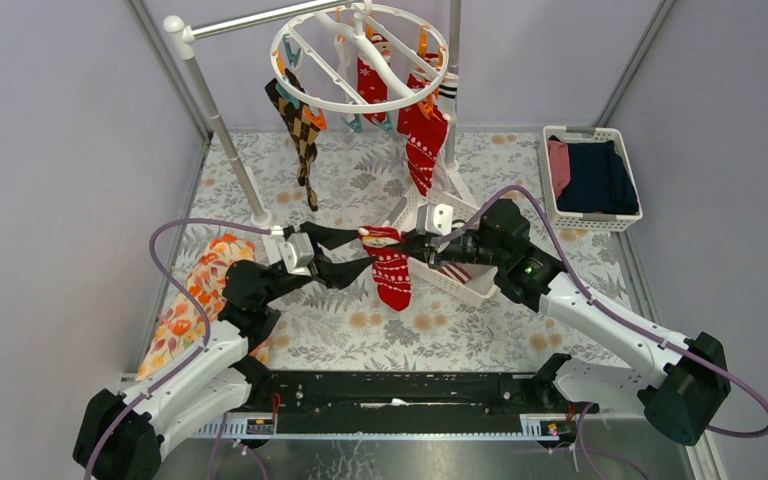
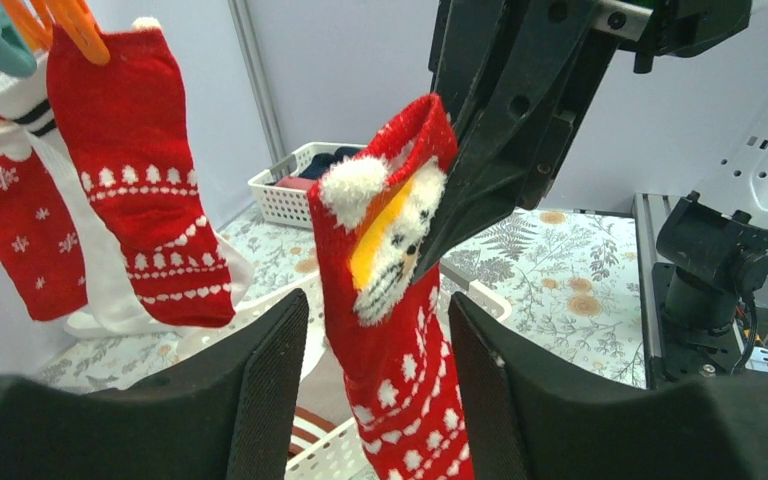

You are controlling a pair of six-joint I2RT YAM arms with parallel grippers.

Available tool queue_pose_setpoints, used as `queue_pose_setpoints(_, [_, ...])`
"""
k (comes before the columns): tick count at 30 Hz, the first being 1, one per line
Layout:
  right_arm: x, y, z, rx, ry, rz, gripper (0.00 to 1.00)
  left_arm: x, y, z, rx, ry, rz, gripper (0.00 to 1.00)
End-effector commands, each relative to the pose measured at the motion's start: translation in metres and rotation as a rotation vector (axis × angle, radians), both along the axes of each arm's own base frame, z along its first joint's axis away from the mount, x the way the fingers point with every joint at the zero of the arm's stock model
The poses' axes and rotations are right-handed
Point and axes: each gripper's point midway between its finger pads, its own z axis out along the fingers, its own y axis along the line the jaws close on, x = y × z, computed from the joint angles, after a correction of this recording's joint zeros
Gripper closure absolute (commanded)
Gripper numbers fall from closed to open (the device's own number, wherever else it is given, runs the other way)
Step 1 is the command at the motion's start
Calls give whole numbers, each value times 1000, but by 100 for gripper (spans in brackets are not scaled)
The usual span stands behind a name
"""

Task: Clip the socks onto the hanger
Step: Pick up the sock from the bin.

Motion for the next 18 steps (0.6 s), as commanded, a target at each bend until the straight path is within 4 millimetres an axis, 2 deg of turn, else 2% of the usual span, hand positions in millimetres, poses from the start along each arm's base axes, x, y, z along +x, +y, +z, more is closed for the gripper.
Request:
queue_pose_setpoints(1, [-6, 1, 20, 38, -33, 40, 100, -8, 1, 18, -54, -63, -31, 44])
queue_pose_setpoints(3, [-6, 2, 18, 36, -27, 42, 100, -8, 0, 19, -63, -54, -44, 48])
queue_pose_setpoints(9, [-5, 1, 18, 33, -17, 36, 100, -8, -4, 18, -74, -22, -71, 72])
queue_pose_setpoints(12, [-5, 1, 18, 34, -16, 37, 100, -6, -6, 17, -75, -7, -75, 72])
queue_pose_setpoints(16, [-5, 1, 19, 36, -14, 38, 100, -4, -7, 16, -77, 14, -76, 63])
queue_pose_setpoints(18, [-4, 1, 19, 35, -11, 36, 100, -3, -7, 16, -78, 17, -76, 64])
